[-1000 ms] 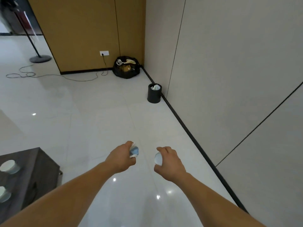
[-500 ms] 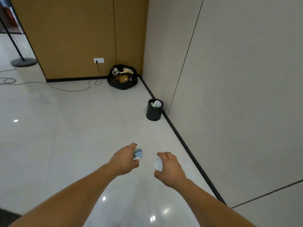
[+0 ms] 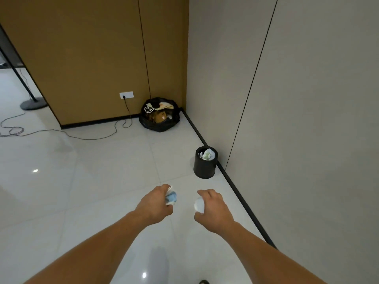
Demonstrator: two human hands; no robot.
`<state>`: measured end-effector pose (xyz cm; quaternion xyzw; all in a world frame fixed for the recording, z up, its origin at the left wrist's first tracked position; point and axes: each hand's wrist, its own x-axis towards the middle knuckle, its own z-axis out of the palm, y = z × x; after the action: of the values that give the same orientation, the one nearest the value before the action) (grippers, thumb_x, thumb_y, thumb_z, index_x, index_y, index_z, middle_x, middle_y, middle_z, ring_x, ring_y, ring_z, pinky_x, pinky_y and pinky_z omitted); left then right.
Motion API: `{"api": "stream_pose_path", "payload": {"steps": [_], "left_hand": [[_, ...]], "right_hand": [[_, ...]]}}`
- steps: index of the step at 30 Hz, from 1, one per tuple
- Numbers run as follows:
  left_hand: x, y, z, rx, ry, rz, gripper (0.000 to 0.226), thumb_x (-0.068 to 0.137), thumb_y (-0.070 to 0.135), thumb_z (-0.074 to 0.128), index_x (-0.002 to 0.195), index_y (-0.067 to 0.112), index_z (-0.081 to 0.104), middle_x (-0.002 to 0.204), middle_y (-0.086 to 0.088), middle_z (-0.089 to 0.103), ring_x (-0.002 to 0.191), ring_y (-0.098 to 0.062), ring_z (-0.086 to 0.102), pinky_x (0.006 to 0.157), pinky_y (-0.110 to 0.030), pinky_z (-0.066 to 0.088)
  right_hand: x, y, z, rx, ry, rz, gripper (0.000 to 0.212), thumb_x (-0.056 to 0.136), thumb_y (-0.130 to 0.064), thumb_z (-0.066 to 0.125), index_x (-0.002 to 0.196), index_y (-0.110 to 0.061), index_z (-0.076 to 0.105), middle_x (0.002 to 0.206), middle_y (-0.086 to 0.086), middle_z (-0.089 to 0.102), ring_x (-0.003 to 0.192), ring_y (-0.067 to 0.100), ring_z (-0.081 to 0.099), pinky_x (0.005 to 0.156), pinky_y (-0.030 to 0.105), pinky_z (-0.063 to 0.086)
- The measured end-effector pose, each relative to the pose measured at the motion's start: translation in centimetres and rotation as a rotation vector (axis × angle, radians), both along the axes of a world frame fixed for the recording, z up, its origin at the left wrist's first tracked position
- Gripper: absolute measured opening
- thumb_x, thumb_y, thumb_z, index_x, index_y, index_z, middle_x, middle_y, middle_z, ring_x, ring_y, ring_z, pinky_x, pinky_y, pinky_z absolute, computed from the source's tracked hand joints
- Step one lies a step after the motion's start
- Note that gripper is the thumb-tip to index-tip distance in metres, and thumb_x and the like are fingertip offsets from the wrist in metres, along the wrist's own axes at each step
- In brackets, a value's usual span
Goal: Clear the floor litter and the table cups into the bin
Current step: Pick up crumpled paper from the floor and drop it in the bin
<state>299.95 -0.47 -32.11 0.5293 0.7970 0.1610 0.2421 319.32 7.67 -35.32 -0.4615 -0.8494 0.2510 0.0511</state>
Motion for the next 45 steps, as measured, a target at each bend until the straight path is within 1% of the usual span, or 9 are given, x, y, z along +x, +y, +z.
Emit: {"api": "stream_pose_path", "payload": {"steps": [5, 11, 13, 21, 29, 32, 38, 42, 45], "left_hand": [[-2.8, 10.7, 1.3, 0.051, -0.007, 0.023, 0.053, 0.080, 0.025, 0.064, 0.129, 0.023, 0.044, 0.118, -0.001, 0.057, 0.099, -0.020, 0.057, 0.081, -0.025, 0.043], [-6.6, 22.6, -0.3, 0.000, -0.007, -0.057, 0.050, 0.081, 0.027, 0.065, 0.127, 0.025, 0.045, 0.116, -0.002, 0.059, 0.093, -0.020, 0.058, 0.079, -0.026, 0.045], [-8.6, 27.1, -1.1, 0.000, -0.023, -0.087, 0.052, 0.081, 0.027, 0.066, 0.128, 0.025, 0.044, 0.116, -0.002, 0.058, 0.093, -0.020, 0.058, 0.078, -0.025, 0.044], [-17.2, 45.8, -2.6, -0.052, -0.061, -0.276, 0.065, 0.081, 0.026, 0.067, 0.138, 0.022, 0.037, 0.123, -0.006, 0.055, 0.105, -0.024, 0.056, 0.086, -0.030, 0.046], [-20.0, 61.6, -4.4, -0.146, -0.083, -0.425, 0.063, 0.082, 0.028, 0.067, 0.138, 0.023, 0.038, 0.126, -0.006, 0.055, 0.111, -0.023, 0.055, 0.089, -0.026, 0.042], [-20.7, 67.7, -6.9, -0.186, -0.080, -0.442, 0.064, 0.082, 0.029, 0.067, 0.138, 0.022, 0.037, 0.127, -0.006, 0.055, 0.113, -0.023, 0.055, 0.093, -0.027, 0.043], [-21.8, 78.0, -13.9, -0.307, -0.069, -0.441, 0.065, 0.082, 0.031, 0.066, 0.139, 0.022, 0.036, 0.129, -0.005, 0.053, 0.114, -0.024, 0.054, 0.091, -0.027, 0.042], [-21.7, 85.1, -21.0, -0.336, -0.096, -0.485, 0.067, 0.084, 0.034, 0.065, 0.142, 0.021, 0.033, 0.130, -0.005, 0.052, 0.113, -0.023, 0.053, 0.088, -0.025, 0.039], [-21.0, 89.3, -28.3, -0.330, -0.134, -0.523, 0.067, 0.087, 0.033, 0.063, 0.144, 0.019, 0.033, 0.130, -0.005, 0.054, 0.113, -0.021, 0.054, 0.084, -0.017, 0.032]], "right_hand": [[-3.8, 10.4, 0.9, 0.011, -0.001, 0.035, 0.073, 0.081, -0.035, 0.065, 0.146, -0.026, 0.033, 0.143, -0.003, 0.035, 0.132, 0.020, 0.030, 0.103, 0.034, 0.038], [-7.5, 21.3, -0.3, -0.034, -0.048, -0.009, 0.075, 0.081, -0.035, 0.063, 0.148, -0.025, 0.031, 0.145, -0.001, 0.034, 0.135, 0.022, 0.028, 0.106, 0.035, 0.036], [-9.1, 25.2, -1.2, -0.037, -0.070, -0.035, 0.075, 0.081, -0.035, 0.064, 0.148, -0.024, 0.031, 0.145, 0.000, 0.035, 0.135, 0.023, 0.029, 0.106, 0.035, 0.036], [-16.1, 39.9, -2.2, -0.063, -0.082, -0.236, 0.075, 0.081, -0.037, 0.065, 0.148, -0.025, 0.033, 0.145, 0.000, 0.037, 0.133, 0.022, 0.031, 0.105, 0.031, 0.035], [-19.2, 50.9, -4.7, -0.114, -0.071, -0.349, 0.071, 0.082, -0.039, 0.062, 0.146, -0.025, 0.033, 0.141, -0.001, 0.041, 0.129, 0.019, 0.034, 0.105, 0.028, 0.038], [-20.0, 56.4, -7.4, -0.172, -0.077, -0.377, 0.074, 0.084, -0.040, 0.062, 0.148, -0.025, 0.028, 0.146, 0.000, 0.036, 0.134, 0.020, 0.031, 0.108, 0.030, 0.035], [-21.9, 66.1, -14.7, -0.314, -0.043, -0.438, 0.078, 0.085, -0.043, 0.065, 0.149, -0.027, 0.023, 0.147, -0.001, 0.033, 0.133, 0.018, 0.033, 0.107, 0.029, 0.038], [-22.4, 70.4, -21.4, -0.329, -0.057, -0.496, 0.077, 0.085, -0.045, 0.065, 0.149, -0.025, 0.027, 0.145, -0.002, 0.037, 0.131, 0.015, 0.036, 0.102, 0.024, 0.041], [-22.6, 73.1, -28.1, -0.346, -0.064, -0.596, 0.074, 0.085, -0.042, 0.066, 0.147, -0.023, 0.031, 0.143, -0.002, 0.040, 0.129, 0.015, 0.038, 0.098, 0.022, 0.042]]}}
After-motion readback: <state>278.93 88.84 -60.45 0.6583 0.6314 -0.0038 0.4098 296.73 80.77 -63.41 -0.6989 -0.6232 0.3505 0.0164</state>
